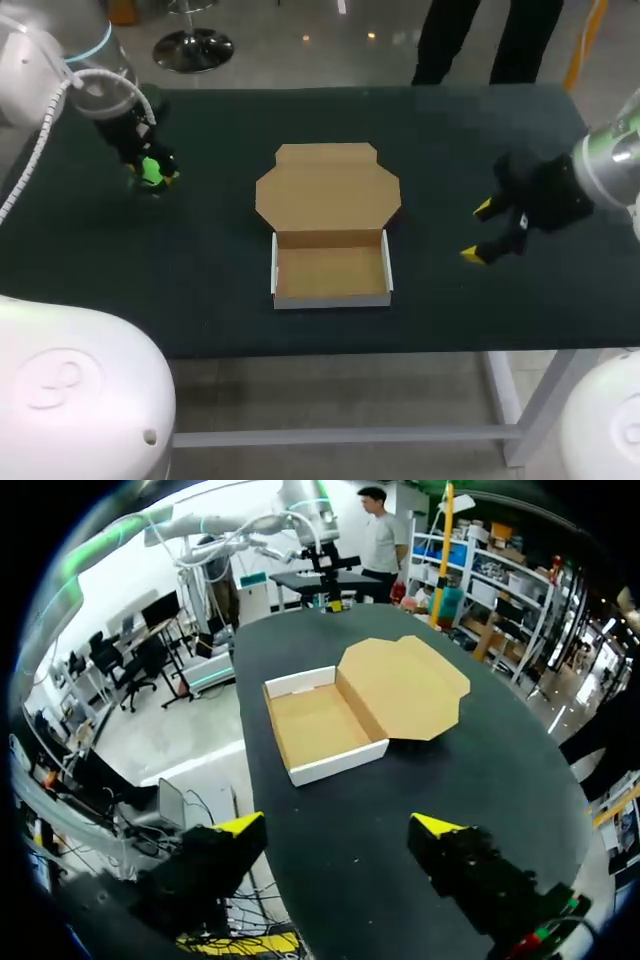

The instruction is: Assemble the packaging by folding the flat box into shape, placing the metal phone stand inside, and closing the box properly

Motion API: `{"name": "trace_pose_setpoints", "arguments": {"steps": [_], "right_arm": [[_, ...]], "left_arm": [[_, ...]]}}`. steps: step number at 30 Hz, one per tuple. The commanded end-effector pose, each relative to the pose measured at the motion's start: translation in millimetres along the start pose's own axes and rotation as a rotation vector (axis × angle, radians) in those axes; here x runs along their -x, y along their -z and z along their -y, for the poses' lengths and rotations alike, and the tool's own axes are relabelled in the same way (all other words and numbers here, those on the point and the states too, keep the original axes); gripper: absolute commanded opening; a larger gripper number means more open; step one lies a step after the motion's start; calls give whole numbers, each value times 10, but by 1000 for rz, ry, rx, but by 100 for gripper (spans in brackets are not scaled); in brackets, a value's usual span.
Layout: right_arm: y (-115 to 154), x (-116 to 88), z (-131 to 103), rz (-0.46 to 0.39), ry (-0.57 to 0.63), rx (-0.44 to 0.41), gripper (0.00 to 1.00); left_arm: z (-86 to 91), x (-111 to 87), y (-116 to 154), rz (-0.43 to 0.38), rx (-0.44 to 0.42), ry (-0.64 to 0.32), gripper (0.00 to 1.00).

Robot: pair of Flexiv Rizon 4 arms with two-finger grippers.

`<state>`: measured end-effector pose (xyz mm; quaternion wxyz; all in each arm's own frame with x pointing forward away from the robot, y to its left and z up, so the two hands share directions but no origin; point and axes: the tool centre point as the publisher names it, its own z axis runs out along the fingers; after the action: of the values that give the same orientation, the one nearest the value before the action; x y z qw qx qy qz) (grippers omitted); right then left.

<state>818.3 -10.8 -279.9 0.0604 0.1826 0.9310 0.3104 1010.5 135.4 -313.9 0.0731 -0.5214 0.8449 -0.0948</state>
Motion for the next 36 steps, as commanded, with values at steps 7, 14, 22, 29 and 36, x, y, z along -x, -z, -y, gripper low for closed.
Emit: {"name": "trace_pose_setpoints", "arguments": {"steps": [7, 14, 22, 29, 36], "right_arm": [[-319, 32, 113, -97, -52, -95, 100], [-352, 32, 221, -85, -81, -103, 100], [-414, 38, 337, -73, -101, -113, 100], [-414, 38, 337, -73, -101, -113, 100], [-414, 38, 337, -73, -101, -113, 100]], "left_arm": [[-241, -489, 240, 96, -36, -65, 0], [-286, -689, 289, 99, -37, -133, 0], [-311, -926, 307, 86, -23, -204, 0], [-255, -1209, 340, 36, -26, -271, 0], [-274, -1577, 431, -67, -18, -368, 0]]}}
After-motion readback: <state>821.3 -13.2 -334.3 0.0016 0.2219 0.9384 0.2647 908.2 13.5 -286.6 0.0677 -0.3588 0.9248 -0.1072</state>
